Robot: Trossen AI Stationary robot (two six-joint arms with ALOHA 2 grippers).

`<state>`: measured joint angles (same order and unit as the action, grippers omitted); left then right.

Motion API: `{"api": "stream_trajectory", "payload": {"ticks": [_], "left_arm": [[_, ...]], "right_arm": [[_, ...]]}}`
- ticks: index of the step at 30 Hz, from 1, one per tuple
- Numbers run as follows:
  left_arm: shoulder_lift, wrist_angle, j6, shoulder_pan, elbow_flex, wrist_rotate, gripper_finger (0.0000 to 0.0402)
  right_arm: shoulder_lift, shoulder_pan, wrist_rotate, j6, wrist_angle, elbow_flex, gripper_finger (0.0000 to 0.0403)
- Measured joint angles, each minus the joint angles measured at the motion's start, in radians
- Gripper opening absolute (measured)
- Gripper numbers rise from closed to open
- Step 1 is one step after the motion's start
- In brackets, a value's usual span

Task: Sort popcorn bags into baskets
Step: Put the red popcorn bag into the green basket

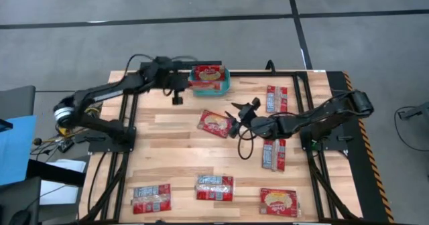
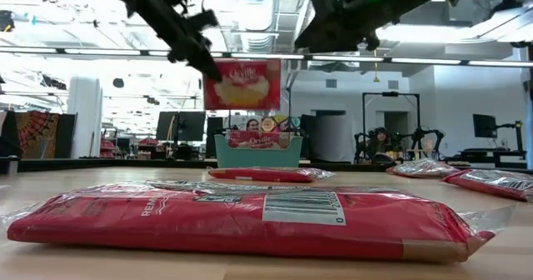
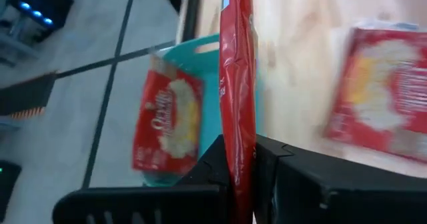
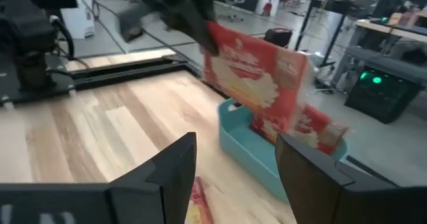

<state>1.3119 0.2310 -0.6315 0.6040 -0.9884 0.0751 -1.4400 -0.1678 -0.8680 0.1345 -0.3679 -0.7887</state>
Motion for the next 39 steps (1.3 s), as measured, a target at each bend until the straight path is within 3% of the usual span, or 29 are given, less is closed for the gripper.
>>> {"api": "stream_trajectory", "payload": {"ticks": [5, 16, 28, 39], "left_arm": [[0.168, -0.025, -0.028, 0.092, -0.111, 0.128, 0.0005], [0.441, -0.004, -0.060, 0.176, -0.302, 0.175, 0.0005], [0.555, -0.007, -0.052, 0.205, -0.319, 0.156, 0.0014], [0.558, -0.037, -0.014, 0.210, -0.319, 0.139, 0.0038]], "right_arm": [[0.016, -0.009, -0.024, 0.033, 0.039, 0.000, 0.0218], [0.013, -0.009, -0.028, 0.162, 0.167, 0.000, 0.0206], [0.013, -0.003, -0.028, 0.172, 0.182, 0.000, 0.0196], [0.013, 0.000, -0.025, 0.172, 0.185, 0.000, 0.0192]]}}
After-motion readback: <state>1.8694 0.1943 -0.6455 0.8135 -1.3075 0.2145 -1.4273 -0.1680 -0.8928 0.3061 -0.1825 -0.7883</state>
